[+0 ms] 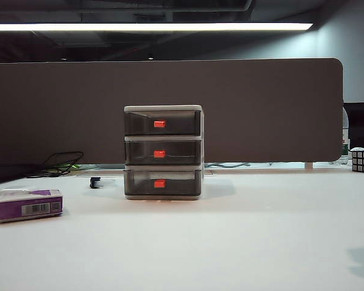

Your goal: Open the second layer of the drawer on the table, pick up a pack of napkins on the table and put it in, and finally close the drawer.

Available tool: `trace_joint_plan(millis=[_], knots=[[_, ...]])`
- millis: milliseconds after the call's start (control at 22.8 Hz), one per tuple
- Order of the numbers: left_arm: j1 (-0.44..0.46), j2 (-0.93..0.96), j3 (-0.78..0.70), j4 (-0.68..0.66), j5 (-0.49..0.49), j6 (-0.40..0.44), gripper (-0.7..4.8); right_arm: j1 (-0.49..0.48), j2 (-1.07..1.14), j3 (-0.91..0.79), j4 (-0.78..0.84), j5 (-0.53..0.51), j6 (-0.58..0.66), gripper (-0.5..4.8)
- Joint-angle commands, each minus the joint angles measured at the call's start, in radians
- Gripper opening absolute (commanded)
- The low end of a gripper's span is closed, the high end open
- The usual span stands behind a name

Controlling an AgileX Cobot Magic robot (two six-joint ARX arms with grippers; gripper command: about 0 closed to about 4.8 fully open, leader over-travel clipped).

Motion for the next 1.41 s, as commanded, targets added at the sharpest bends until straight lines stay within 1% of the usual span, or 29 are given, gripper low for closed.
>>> trace_joint_plan(millis=[44, 132, 307, 351, 395, 483, 527, 571, 615, 659, 747, 791, 834, 878, 966, 1010, 1054, 1142, 1186, 1230, 1274, 1318, 1361, 1405], knots=[[0.0, 0.002, 0.0, 0.008, 0.018, -0.028, -0.05, 0.0, 0.0, -0.006, 0.014, 0.003, -0.003, -0.05], [0.0, 0.002, 0.0, 0.004, 0.042, -0.036, -0.05, 0.0, 0.0, -0.006, 0.018, 0.0, -0.003, -0.04], [0.0, 0.002, 0.0, -0.032, 0.051, -0.042, -0.05, 0.0, 0.0, -0.006, 0.018, -0.001, -0.003, -0.05], [0.0, 0.002, 0.0, -0.037, 0.071, -0.064, -0.05, 0.001, 0.0, -0.006, 0.016, -0.005, 0.002, -0.05], [0.0, 0.002, 0.0, -0.04, 0.106, -0.106, -0.05, 0.002, 0.0, -0.006, 0.013, -0.02, 0.017, -0.05], [-0.001, 0.002, 0.0, -0.053, 0.194, -0.181, -0.05, 0.002, 0.0, -0.006, 0.005, -0.102, 0.097, -0.05], [-0.003, 0.002, 0.001, -0.079, 0.262, -0.233, -0.05, 0.003, 0.0, -0.006, -0.007, -0.219, 0.166, -0.05], [-0.008, 0.002, 0.001, -0.102, 0.27, -0.243, -0.05, 0.003, 0.0, -0.006, -0.014, -0.282, 0.195, -0.05], [-0.026, 0.002, 0.001, -0.164, 0.26, -0.274, -0.05, 0.004, 0.0, -0.006, -0.023, -0.39, 0.225, -0.05], [-0.036, 0.003, 0.001, -0.174, 0.259, -0.289, -0.05, 0.005, 0.0, -0.006, -0.026, -0.434, 0.229, -0.05], [-0.083, 0.005, 0.001, -0.154, 0.265, -0.32, 0.01, 0.012, 0.0, -0.006, -0.03, -0.473, 0.229, -0.04], [-0.111, 0.005, 0.001, -0.132, 0.262, -0.349, 0.31, 0.015, 0.0, -0.006, -0.028, -0.472, 0.23, -0.04], [-0.146, 0.005, 0.001, -0.1, 0.251, -0.382, 0.75, 0.015, -0.001, -0.006, -0.024, -0.472, 0.243, -0.04], [-0.177, 0.005, 0.001, -0.072, 0.241, -0.396, 0.93, 0.016, 0.0, -0.006, -0.021, -0.473, 0.26, -0.04], [-0.254, 0.005, 0.001, -0.023, 0.23, -0.391, 0.82, 0.016, 0.0, -0.006, -0.009, -0.491, 0.324, -0.05], [-0.303, 0.009, 0.001, -0.029, 0.212, -0.386, 0.53, 0.016, 0.0, -0.006, -0.003, -0.53, 0.334, -0.05], [-0.377, 0.029, 0.001, -0.04, 0.168, -0.361, 0.51, 0.018, 0.0, -0.006, 0.0, -0.551, 0.334, -0.05], [-0.462, 0.056, 0.001, -0.027, 0.092, -0.339, 0.52, 0.032, 0.0, -0.005, -0.001, -0.55, 0.334, -0.05], [-0.541, 0.084, 0.001, 0.012, -0.006, -0.326, 0.52, 0.054, 0.0, -0.003, 0.001, -0.538, 0.334, -0.05], [-0.59, 0.107, 0.001, 0.048, -0.058, -0.31, 0.52, 0.067, 0.0, -0.003, 0.005, -0.523, 0.334, -0.05], [-0.66, 0.158, 0.0, 0.115, -0.122, -0.291, 0.52, 0.105, 0.001, -0.003, 0.019, -0.485, 0.334, -0.05], [-0.687, 0.191, 0.001, 0.15, -0.131, -0.28, 0.52, 0.123, 0.001, -0.003, 0.027, -0.473, 0.334, -0.05], [-0.715, 0.257, 0.001, 0.203, -0.15, -0.268, 0.52, 0.165, 0.008, 0.006, 0.04, -0.433, 0.334, -0.05], [-0.722, 0.336, 0.002, 0.262, -0.149, -0.267, 0.53, 0.199, 0.013, 0.023, 0.04, -0.401, 0.333, -0.05]])
